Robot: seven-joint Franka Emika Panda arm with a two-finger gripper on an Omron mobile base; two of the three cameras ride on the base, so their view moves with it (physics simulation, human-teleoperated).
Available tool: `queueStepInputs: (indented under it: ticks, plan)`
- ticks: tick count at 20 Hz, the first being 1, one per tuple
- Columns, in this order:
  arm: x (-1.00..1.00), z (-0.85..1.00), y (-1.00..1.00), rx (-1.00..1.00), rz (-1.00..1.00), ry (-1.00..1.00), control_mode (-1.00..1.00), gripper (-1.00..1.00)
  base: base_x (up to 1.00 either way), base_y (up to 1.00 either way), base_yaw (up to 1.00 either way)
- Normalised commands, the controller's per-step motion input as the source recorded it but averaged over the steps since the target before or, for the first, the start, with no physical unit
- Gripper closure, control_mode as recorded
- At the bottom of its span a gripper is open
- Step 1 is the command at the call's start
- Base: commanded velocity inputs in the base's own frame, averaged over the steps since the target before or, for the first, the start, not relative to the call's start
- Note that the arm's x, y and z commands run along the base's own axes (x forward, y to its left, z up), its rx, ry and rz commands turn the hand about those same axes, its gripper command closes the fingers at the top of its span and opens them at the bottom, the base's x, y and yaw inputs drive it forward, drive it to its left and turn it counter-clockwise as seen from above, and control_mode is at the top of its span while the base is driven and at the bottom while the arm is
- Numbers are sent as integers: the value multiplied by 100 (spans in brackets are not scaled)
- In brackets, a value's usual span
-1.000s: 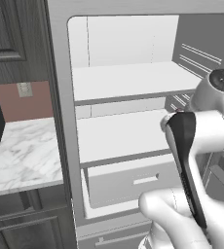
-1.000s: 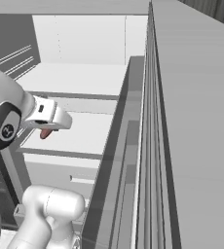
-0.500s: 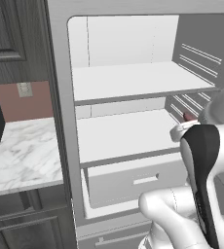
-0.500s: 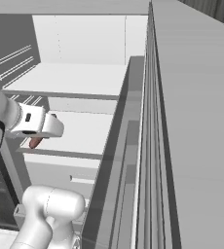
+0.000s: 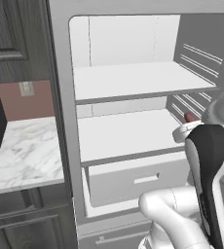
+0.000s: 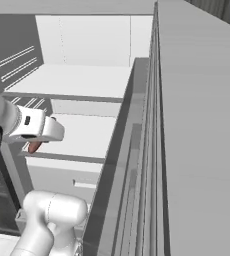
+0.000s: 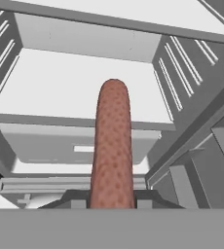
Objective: Retrieve the sausage and cheese from the fridge and place them on the cutting board on the counter.
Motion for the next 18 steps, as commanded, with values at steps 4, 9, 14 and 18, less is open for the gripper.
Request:
queueStepInputs:
  ticks: [4,9,14,18]
  plan:
    - [0,0,0,0,0,0,100,100,-83,23,-24]
    - [0,0,0,0,0,0,100,100,-100,63,-43]
    - [0,0,0,0,0,0,100,100,-47,66,-56]
    - [0,0,0,0,0,0,100,100,-1,11,-86]
